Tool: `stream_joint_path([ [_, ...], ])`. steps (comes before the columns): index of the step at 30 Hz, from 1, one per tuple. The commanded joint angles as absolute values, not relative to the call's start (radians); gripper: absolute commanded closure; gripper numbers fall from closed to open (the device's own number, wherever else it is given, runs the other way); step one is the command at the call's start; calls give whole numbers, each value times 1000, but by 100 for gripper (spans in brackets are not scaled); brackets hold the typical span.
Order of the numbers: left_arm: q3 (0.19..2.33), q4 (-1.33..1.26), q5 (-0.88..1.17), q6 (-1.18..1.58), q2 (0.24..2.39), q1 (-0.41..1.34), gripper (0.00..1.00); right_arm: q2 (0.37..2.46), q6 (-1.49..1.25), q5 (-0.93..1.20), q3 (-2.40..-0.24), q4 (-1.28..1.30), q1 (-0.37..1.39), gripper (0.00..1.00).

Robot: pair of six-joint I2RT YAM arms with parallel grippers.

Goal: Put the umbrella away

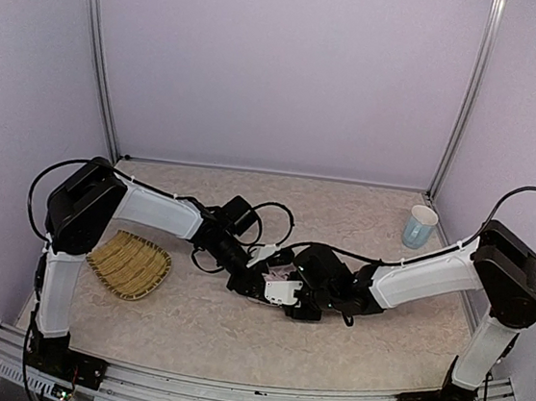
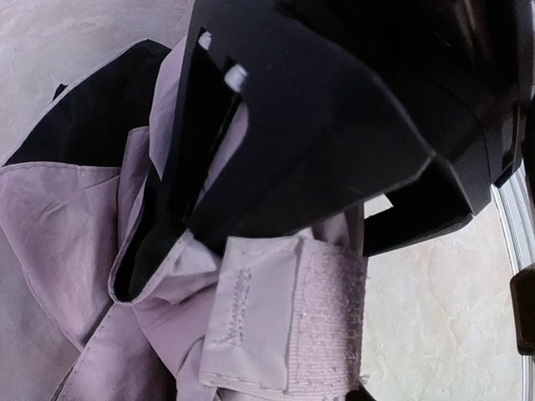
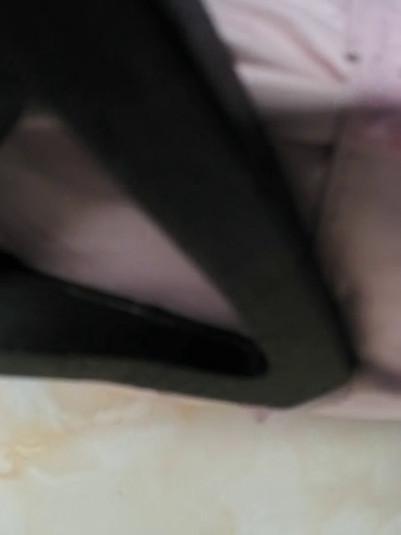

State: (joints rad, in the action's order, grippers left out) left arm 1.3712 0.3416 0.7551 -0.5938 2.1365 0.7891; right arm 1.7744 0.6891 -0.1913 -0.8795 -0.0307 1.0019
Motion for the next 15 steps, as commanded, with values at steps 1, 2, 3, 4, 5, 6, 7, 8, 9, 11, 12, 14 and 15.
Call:
stream_joint_path([
  [1,1254,487,719,-609,2137,793,74,1827,666,-156,-878,193,975,78],
  [2,1241,446,706,-590,2105,790,69,1830,662,-150,-881,202,974,82],
  [3,1225,399,696,-561,2081,784,62,1831,657,-145,-885,206,974,88],
  [4,1209,359,690,-537,2051,779,35,1833,653,-144,-886,209,975,94],
  [5,1202,316,679,-513,2018,775,12,1832,651,-141,-888,212,975,97],
  [6,1179,263,662,-477,1983,773,3,1832,650,-136,-892,215,975,100],
  [7,1159,219,645,-470,1943,772,2,1831,648,-134,-894,216,976,100],
  [8,1136,179,629,-467,1904,773,1,1828,647,-132,-895,216,974,100],
  [9,1111,136,608,-464,1868,772,1,1824,646,-130,-897,212,974,100],
  [11,1065,61,563,-459,1801,768,1,1811,641,-127,-901,204,972,100],
  [12,1044,32,537,-456,1769,766,1,1803,639,-124,-901,198,970,100],
  [14,1002,-16,471,-448,1714,763,1,1775,629,-118,-902,183,963,100],
  [15,982,-45,422,-440,1681,763,1,1759,623,-118,-899,171,960,100],
])
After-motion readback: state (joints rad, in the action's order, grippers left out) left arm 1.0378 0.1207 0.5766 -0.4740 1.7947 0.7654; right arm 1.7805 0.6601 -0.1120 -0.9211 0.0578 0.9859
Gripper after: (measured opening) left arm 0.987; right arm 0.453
